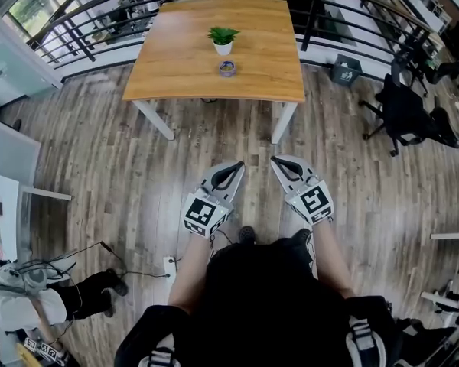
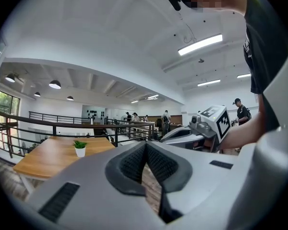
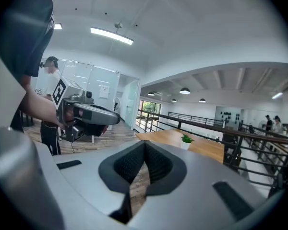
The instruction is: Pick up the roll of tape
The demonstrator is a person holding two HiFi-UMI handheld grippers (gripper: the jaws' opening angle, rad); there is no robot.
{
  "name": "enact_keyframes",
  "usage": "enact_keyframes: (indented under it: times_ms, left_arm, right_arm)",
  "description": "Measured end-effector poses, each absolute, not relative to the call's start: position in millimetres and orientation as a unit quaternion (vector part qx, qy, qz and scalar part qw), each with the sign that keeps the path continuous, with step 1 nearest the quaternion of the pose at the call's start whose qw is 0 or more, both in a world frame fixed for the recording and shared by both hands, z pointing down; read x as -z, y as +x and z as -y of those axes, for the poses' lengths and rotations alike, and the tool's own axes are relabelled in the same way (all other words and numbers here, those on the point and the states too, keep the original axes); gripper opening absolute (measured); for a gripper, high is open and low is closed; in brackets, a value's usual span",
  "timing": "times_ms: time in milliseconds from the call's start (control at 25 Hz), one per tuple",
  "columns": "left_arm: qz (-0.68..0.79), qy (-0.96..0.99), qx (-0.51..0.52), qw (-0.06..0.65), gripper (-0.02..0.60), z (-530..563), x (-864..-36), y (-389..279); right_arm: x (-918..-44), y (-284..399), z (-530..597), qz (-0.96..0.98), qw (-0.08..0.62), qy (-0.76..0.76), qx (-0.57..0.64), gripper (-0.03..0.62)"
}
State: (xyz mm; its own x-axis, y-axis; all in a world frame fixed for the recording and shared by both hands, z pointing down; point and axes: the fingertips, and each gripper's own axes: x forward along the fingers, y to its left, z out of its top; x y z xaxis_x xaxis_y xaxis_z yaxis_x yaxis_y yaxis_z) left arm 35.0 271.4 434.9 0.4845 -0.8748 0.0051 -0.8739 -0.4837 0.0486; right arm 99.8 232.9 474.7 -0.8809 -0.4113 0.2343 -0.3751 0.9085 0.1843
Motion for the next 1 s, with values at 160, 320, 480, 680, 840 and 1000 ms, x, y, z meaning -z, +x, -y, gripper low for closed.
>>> enact_keyframes:
  times_ms: [160, 320, 480, 680, 840, 1000]
  left_arm:
    - [0.511, 0.859, 0.022, 0.023, 0.021, -269, -430, 27]
    - [0.514, 0.857, 0.03, 0.028, 0.021, -270, -431, 21]
    - [0.522, 0.852, 0.033, 0.022, 0.023, -269, -429, 19]
    - [0.53, 0.847, 0.026, 0.01, 0.025, -267, -428, 19]
    - [0.531, 0.847, 0.02, 0.009, 0.031, -268, -431, 20]
    - [0.524, 0.851, 0.015, 0.008, 0.103, -270, -434, 23]
  right_arm:
    - [-474, 95, -232, 0.967, 0.135, 0.204, 0.071, 0.008]
    - [-474, 94, -231, 0.964, 0.135, 0.218, 0.074, 0.008]
    - [-471, 97, -230, 0.962, 0.13, 0.227, 0.078, 0.023]
    - [-470, 99, -230, 0.961, 0.133, 0.229, 0.08, 0.047]
    - [-474, 97, -233, 0.956, 0.151, 0.233, 0.095, 0.101]
    - [-474, 96, -234, 0.956, 0.141, 0.24, 0.087, 0.196]
